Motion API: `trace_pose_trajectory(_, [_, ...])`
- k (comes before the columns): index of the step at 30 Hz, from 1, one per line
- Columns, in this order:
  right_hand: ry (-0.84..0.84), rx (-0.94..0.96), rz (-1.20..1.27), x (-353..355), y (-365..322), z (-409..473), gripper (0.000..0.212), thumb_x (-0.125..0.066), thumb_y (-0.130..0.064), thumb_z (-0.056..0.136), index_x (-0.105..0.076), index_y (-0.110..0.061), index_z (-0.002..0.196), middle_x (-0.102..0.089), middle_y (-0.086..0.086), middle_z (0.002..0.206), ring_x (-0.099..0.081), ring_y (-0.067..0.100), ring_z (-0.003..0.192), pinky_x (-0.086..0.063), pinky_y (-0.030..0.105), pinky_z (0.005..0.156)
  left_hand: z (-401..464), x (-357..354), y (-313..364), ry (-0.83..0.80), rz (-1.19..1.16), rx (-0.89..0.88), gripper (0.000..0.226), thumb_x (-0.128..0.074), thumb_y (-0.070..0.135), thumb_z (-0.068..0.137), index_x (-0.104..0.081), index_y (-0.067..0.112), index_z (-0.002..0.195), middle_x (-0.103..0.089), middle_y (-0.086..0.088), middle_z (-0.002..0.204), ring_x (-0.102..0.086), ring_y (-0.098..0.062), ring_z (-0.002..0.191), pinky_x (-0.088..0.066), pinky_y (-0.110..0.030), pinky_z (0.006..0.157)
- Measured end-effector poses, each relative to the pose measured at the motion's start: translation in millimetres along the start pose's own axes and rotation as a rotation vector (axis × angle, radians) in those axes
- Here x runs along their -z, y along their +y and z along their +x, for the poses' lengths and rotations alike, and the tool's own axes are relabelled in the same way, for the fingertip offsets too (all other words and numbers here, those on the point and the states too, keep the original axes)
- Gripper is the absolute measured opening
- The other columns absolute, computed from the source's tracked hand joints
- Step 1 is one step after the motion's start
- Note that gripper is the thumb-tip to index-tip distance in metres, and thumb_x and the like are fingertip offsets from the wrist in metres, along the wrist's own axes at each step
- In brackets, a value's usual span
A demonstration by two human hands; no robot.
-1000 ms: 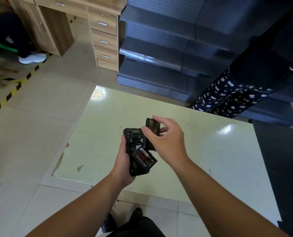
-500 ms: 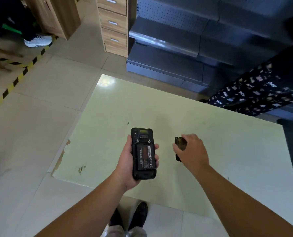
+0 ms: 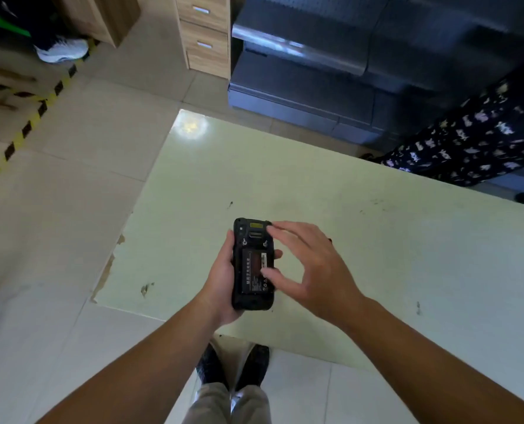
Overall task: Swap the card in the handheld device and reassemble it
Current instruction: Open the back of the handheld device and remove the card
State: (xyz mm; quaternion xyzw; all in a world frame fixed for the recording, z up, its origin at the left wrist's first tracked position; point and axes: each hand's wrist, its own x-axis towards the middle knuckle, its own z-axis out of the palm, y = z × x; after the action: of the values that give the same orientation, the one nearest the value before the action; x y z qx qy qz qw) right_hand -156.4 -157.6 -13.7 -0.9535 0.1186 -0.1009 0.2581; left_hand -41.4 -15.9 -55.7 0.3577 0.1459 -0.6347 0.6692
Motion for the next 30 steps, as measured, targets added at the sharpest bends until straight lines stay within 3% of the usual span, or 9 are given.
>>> trace_pose_trajectory(2, [-0.153,0.200,-0.069,12,-18,3,0.069,-0.071,-0.054,0.090,-0.057,-0.015,0.145,-0.058,0.000,0.145,-0.051,0.020,0.133,-0.037,0.034,0.115,-2,-2,2,0.006,0.032,0.010,0.081,-0.037,0.080,0.090,-0.074,0.014,0.119,-0.073,-0.014,0.094,-0.070,-0.029,0.078,-0.060,-0.036,0.065])
trace_pose_trajectory(6, [-0.307,0.195,-0.167,30,-33,6,0.072,-0.074,-0.055,0.086,-0.059,-0.014,0.144,-0.060,0.001,0.145,-0.051,0.020,0.133,-0.041,0.037,0.112,-11,-14,4,0.007,0.017,-0.002,0.077,-0.037,0.079,0.091,-0.074,0.019,0.123,-0.075,-0.012,0.098,-0.072,-0.027,0.083,-0.061,-0.036,0.066])
trace_pose_trajectory(10, [-0.303,0.194,-0.157,48,-39,3,0.063,-0.078,-0.044,0.089,-0.063,-0.013,0.142,-0.062,0.003,0.144,-0.054,0.024,0.131,-0.047,0.040,0.109,-22,-24,5,-0.029,-0.002,0.010,0.077,-0.042,0.081,0.087,-0.073,0.019,0.120,-0.075,-0.014,0.094,-0.071,-0.032,0.079,-0.059,-0.037,0.061])
trace_pose_trajectory(13, [-0.264,0.293,-0.258,56,-44,1,0.060,-0.077,-0.042,0.089,-0.067,-0.007,0.136,-0.067,0.010,0.138,-0.061,0.029,0.122,-0.053,0.040,0.103,-27,-26,4,-0.019,0.038,0.002,0.077,-0.040,0.083,0.087,-0.076,0.020,0.114,-0.078,-0.011,0.091,-0.074,-0.030,0.078,-0.059,-0.035,0.060])
trace_pose_trajectory(17, [-0.247,0.503,-0.490,60,-48,5,0.055,-0.055,-0.044,0.101,-0.067,-0.001,0.133,-0.070,0.018,0.133,-0.066,0.033,0.114,-0.056,0.041,0.100,-29,-24,0,0.048,0.048,-0.017,0.076,-0.036,0.084,0.087,-0.080,0.025,0.105,-0.080,-0.007,0.090,-0.074,-0.024,0.074,-0.058,-0.033,0.059])
trace_pose_trajectory(20, [-0.193,0.563,-0.482,61,-45,6,0.053,-0.044,-0.039,0.107,-0.069,0.001,0.131,-0.073,0.017,0.127,-0.069,0.033,0.108,-0.057,0.040,0.096,-28,-21,-4,0.080,0.063,-0.030,0.075,-0.036,0.084,0.087,-0.080,0.026,0.108,-0.080,-0.007,0.093,-0.073,-0.023,0.076,-0.058,-0.032,0.063])
trace_pose_trajectory(26, [-0.204,0.510,-0.351,67,-45,7,0.042,-0.053,-0.033,0.106,-0.069,-0.005,0.133,-0.075,0.008,0.127,-0.068,0.028,0.105,-0.058,0.039,0.089,-27,-20,-10,0.050,0.035,-0.051,0.073,-0.037,0.079,0.092,-0.077,0.024,0.118,-0.080,-0.008,0.098,-0.075,-0.023,0.081,-0.061,-0.035,0.067])
trace_pose_trajectory(30, [-0.254,0.095,0.051,61,-56,1,0.035,-0.059,-0.023,0.105,-0.066,-0.013,0.138,-0.072,0.004,0.134,-0.068,0.021,0.117,-0.055,0.035,0.100,-25,-20,-8,0.044,0.071,-0.073,0.074,-0.037,0.078,0.092,-0.075,0.022,0.122,-0.080,-0.010,0.105,-0.077,-0.025,0.088,-0.062,-0.035,0.065])
